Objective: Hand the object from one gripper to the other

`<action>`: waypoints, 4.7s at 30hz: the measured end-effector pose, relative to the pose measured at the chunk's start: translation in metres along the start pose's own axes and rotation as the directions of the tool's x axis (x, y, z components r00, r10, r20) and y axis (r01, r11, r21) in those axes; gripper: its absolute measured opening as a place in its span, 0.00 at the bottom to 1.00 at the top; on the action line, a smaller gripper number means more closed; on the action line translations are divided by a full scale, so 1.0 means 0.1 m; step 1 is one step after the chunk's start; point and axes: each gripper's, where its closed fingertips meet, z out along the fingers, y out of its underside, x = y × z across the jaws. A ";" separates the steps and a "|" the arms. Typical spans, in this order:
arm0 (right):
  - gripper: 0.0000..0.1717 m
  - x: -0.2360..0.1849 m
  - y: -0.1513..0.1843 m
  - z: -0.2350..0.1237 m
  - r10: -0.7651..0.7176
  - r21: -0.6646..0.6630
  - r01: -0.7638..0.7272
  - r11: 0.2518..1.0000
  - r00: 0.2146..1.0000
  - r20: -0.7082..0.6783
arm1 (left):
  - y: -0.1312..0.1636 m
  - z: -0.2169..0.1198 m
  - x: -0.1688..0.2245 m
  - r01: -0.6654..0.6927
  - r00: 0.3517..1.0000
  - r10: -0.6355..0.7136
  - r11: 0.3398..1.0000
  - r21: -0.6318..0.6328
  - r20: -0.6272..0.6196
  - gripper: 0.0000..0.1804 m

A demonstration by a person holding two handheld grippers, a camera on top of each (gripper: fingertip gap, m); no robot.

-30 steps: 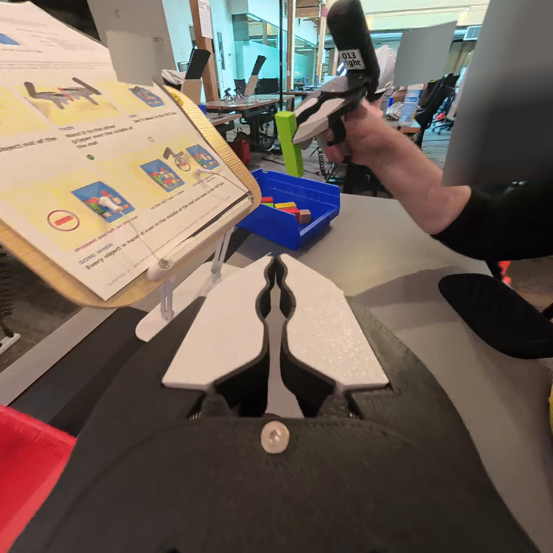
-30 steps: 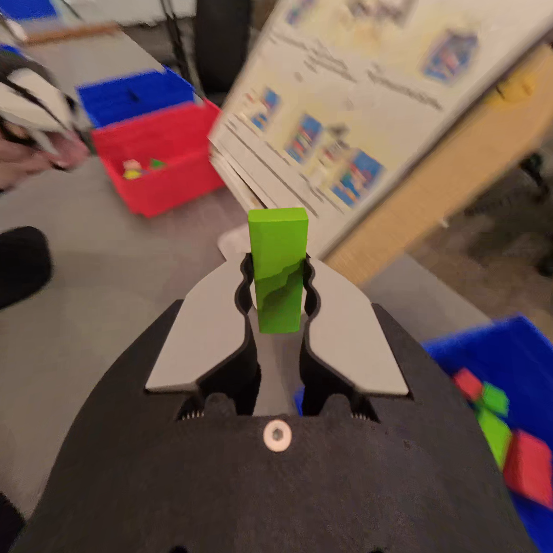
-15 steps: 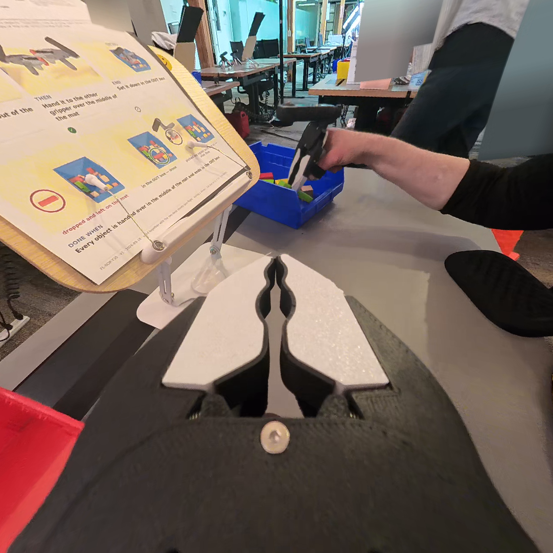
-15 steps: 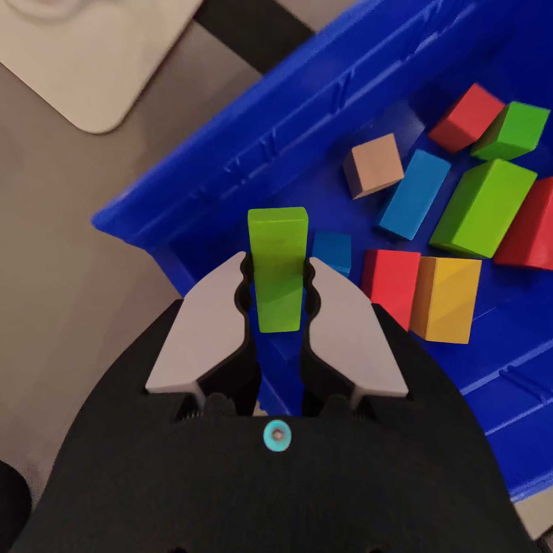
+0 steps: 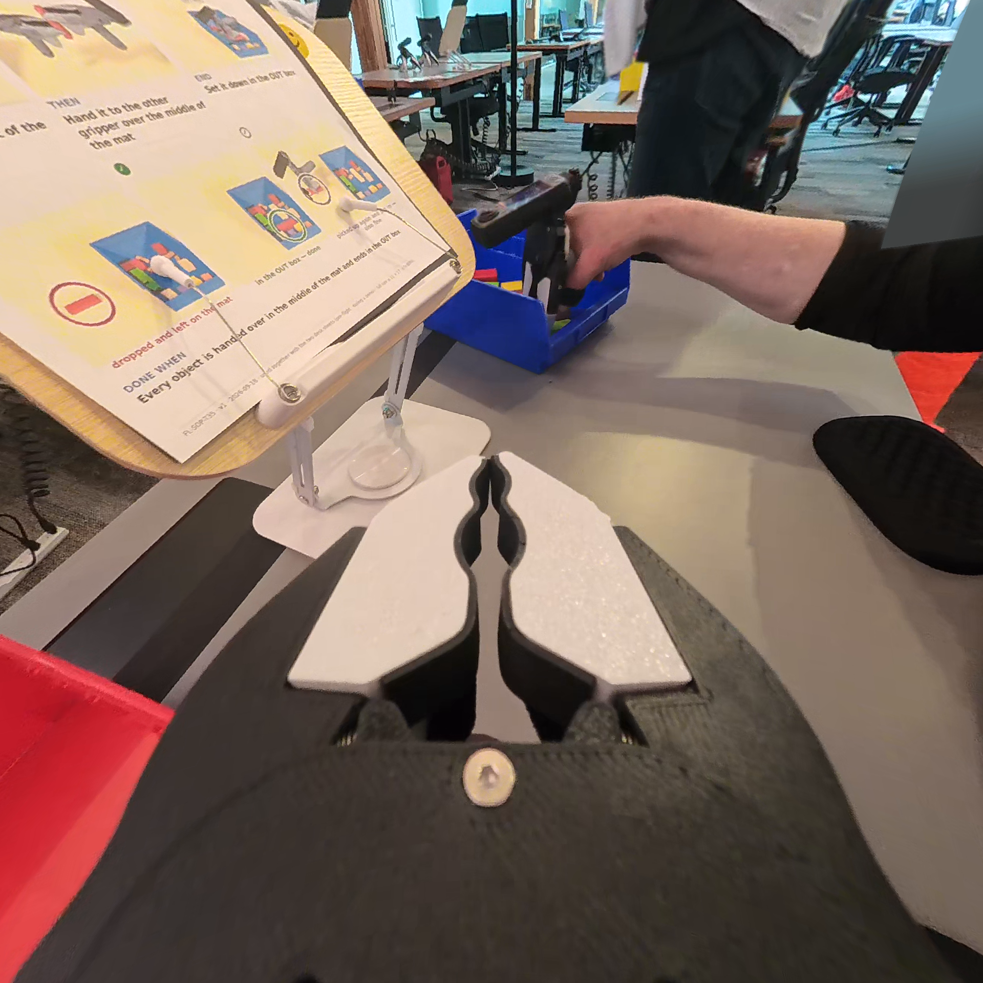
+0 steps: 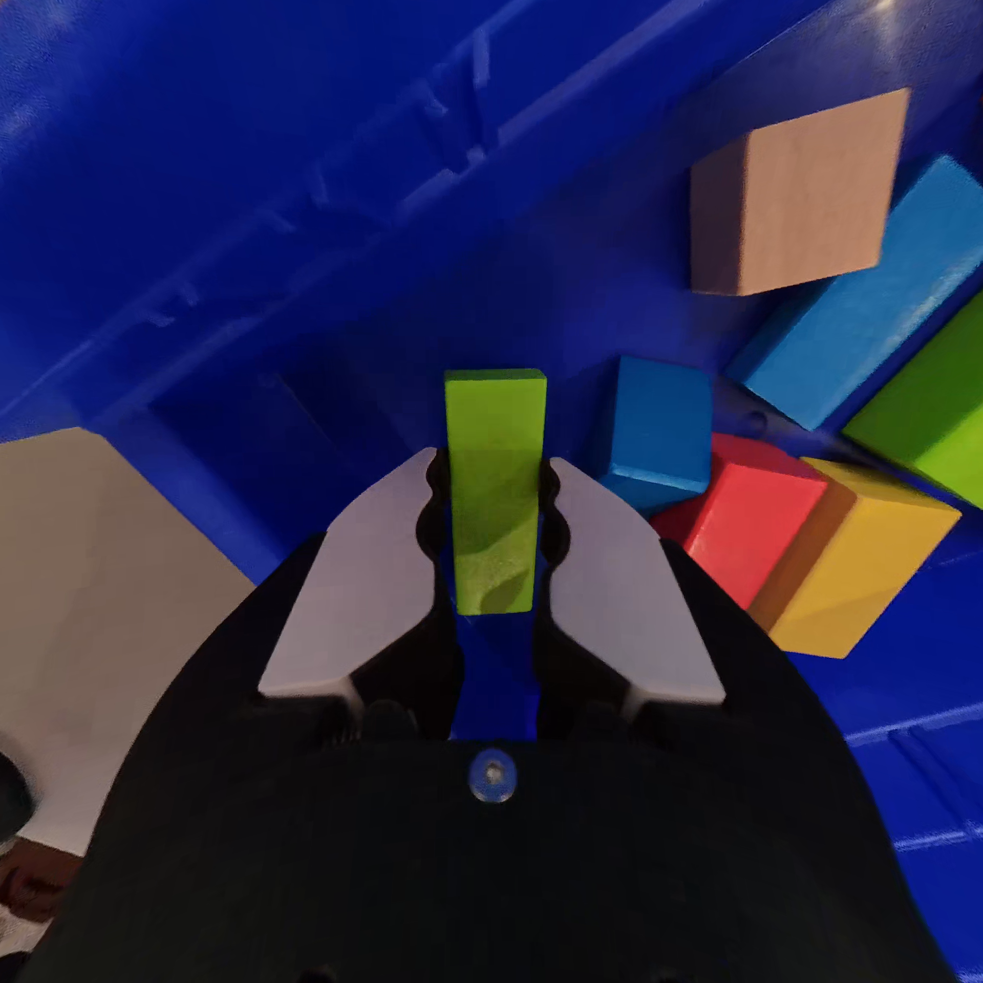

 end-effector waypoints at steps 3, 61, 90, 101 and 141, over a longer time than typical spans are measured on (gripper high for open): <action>0.17 0.00 -0.01 0.00 -0.006 -0.025 0.006 1.000 1.000 0.001 | 0.03 -0.04 -0.03 0.008 1.000 -0.008 1.000 -0.004 0.013 0.00; 0.21 -1.14 -0.46 -0.93 -0.229 0.322 0.258 0.911 0.965 -0.126 | 2.30 -1.09 -1.91 0.612 0.787 -0.258 0.210 -0.762 0.561 0.02; 0.20 -1.61 -0.69 -1.22 -0.305 0.511 0.320 0.798 0.945 -0.115 | 1.99 -0.89 -1.94 -0.053 0.975 0.211 0.509 -0.859 0.065 0.20; 0.28 -3.22 -1.69 -2.09 -0.519 0.923 0.313 0.222 0.840 -0.160 | 0.09 -0.05 -0.47 -0.011 1.000 0.017 0.970 -0.242 0.021 0.19; 0.20 -3.49 -1.69 -1.89 -0.702 0.902 0.333 0.274 0.711 -0.050 | -0.10 0.71 0.47 -0.166 0.967 0.099 0.943 -0.287 -0.233 0.18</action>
